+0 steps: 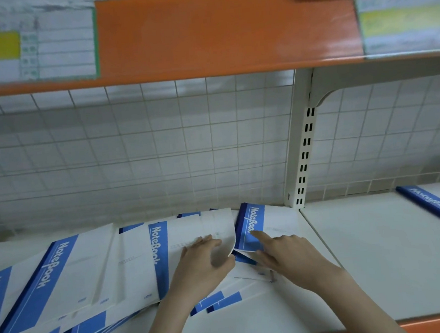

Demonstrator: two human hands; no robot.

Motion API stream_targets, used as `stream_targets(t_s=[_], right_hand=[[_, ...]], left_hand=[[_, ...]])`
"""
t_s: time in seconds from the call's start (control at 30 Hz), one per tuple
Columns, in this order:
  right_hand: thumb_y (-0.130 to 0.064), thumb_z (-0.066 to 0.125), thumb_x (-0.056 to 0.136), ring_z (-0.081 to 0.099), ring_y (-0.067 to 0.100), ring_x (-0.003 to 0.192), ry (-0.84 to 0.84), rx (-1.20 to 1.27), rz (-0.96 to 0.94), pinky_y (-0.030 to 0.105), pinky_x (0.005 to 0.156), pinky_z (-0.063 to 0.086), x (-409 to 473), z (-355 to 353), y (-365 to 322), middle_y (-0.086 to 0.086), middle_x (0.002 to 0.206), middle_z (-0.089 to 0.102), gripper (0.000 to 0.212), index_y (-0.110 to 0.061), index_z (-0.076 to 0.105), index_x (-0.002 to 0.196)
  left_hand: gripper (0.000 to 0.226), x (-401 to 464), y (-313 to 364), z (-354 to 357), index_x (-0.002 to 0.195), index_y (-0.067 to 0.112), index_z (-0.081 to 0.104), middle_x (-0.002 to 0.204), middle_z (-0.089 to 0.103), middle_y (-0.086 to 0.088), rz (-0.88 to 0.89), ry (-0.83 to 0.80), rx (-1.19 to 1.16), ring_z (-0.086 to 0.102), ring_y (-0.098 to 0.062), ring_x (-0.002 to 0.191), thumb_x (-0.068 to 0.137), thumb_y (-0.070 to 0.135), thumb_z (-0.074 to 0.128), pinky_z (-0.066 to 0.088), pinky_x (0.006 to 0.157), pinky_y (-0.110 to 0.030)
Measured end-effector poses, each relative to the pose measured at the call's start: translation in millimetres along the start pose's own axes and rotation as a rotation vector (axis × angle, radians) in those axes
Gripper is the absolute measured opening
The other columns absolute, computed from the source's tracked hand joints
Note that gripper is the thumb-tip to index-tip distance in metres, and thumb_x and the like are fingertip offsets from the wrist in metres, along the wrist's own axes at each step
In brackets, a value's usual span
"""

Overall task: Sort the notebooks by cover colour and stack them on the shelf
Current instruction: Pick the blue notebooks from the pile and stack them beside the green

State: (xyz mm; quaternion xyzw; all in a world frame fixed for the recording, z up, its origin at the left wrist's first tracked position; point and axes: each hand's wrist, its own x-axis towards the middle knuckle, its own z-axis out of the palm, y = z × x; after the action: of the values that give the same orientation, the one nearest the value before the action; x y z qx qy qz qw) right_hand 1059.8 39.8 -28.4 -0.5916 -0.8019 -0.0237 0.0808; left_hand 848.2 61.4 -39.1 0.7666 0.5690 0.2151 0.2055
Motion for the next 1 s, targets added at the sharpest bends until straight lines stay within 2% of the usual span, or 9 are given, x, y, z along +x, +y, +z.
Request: stream_targets(t_s=[0.07, 0.2, 0.4, 0.57, 0.63, 0.77, 0.83, 0.9, 1.0], right_hand=[[-0.043, 0.023, 0.1, 0.059, 0.027, 0.087, 0.004, -0.055, -0.025, 0.033, 0.065, 0.042, -7, -3, -2, 0.0, 0.109, 0.065, 0.04, -0.035, 0.027, 0.138], [-0.029, 0.027, 0.097, 0.052, 0.029, 0.074, 0.012, -0.135, -0.003, 0.031, 0.058, 0.031, -20, -4, -3, 0.0, 0.099, 0.064, 0.039, -0.038, 0.028, 0.135], [-0.043, 0.032, 0.093, 0.062, 0.02, 0.087, 0.048, -0.042, 0.068, 0.026, 0.061, 0.036, -23, -10, -6, -0.005, 0.097, 0.067, 0.046, -0.04, 0.029, 0.139], [-0.07, 0.036, 0.087, 0.047, 0.019, 0.069, -0.012, -0.195, 0.272, 0.025, 0.048, 0.023, 10, -12, -33, -0.004, 0.069, 0.042, 0.06, -0.017, 0.046, 0.115], [-0.07, 0.043, 0.084, 0.044, 0.017, 0.069, -0.07, -0.19, 0.322, 0.024, 0.046, 0.02, 19, -13, -38, -0.004, 0.073, 0.043, 0.059, -0.015, 0.047, 0.106], [-0.067, 0.049, 0.083, 0.057, 0.019, 0.084, -0.11, -0.14, 0.358, 0.023, 0.046, 0.022, 21, -13, -36, 0.0, 0.098, 0.061, 0.065, -0.013, 0.044, 0.119], [-0.06, 0.05, 0.085, 0.059, 0.021, 0.091, -0.123, -0.104, 0.378, 0.024, 0.05, 0.027, 19, -15, -38, 0.002, 0.101, 0.061, 0.062, -0.012, 0.042, 0.123], [-0.051, 0.046, 0.088, 0.056, 0.022, 0.086, -0.121, -0.06, 0.423, 0.025, 0.056, 0.032, 20, -19, -43, 0.003, 0.095, 0.058, 0.064, -0.01, 0.033, 0.135], [-0.033, 0.038, 0.094, 0.054, 0.023, 0.08, -0.07, 0.014, 0.486, 0.024, 0.054, 0.031, 24, -21, -45, 0.004, 0.092, 0.057, 0.063, -0.009, 0.012, 0.147]], left_hand=[[0.05, -2, 3, 0, 0.131, 0.027, 0.05, 0.14, 0.046, 0.01, 0.01, 0.011, 0.028, 0.039, -0.01, 0.13, 0.087, 0.049, 0.048, 0.028, 0.11, -0.03], [0.043, -6, 7, 3, 0.127, 0.026, 0.046, 0.134, 0.048, 0.009, 0.035, 0.064, 0.167, 0.038, -0.011, 0.127, 0.089, 0.046, 0.039, 0.024, 0.108, -0.031], [0.056, -9, 1, 10, 0.144, 0.048, 0.001, 0.156, 0.012, 0.0, -0.017, 0.003, 0.489, 0.008, -0.027, 0.145, 0.096, 0.045, 0.029, 0.012, 0.114, -0.053], [0.05, -11, 4, 10, 0.14, 0.051, 0.017, 0.156, 0.013, 0.001, -0.013, 0.004, 0.469, 0.005, -0.024, 0.146, 0.092, 0.05, 0.032, 0.01, 0.114, -0.052], [0.05, -13, 5, 5, 0.139, 0.051, 0.024, 0.155, 0.015, 0.003, -0.02, -0.013, 0.435, 0.009, -0.022, 0.145, 0.091, 0.053, 0.035, 0.011, 0.114, -0.05], [0.052, -13, 3, -10, 0.136, 0.05, 0.026, 0.154, 0.015, 0.006, -0.05, -0.123, 0.426, 0.016, -0.018, 0.143, 0.087, 0.06, 0.038, 0.018, 0.11, -0.049], [0.065, -13, 5, -15, 0.137, 0.049, 0.024, 0.154, 0.013, 0.008, -0.106, -0.225, 0.457, 0.016, -0.018, 0.142, 0.078, 0.075, 0.038, 0.023, 0.106, -0.053], [0.073, -8, 15, -14, 0.135, 0.042, 0.031, 0.149, 0.024, 0.007, -0.144, -0.228, 0.45, 0.025, -0.018, 0.138, 0.073, 0.082, 0.034, 0.029, 0.102, -0.052], [0.047, 0, 34, 3, 0.131, 0.027, 0.041, 0.137, 0.046, 0.006, -0.025, -0.051, 0.35, 0.041, -0.017, 0.126, 0.093, 0.053, 0.034, 0.032, 0.102, -0.04]])
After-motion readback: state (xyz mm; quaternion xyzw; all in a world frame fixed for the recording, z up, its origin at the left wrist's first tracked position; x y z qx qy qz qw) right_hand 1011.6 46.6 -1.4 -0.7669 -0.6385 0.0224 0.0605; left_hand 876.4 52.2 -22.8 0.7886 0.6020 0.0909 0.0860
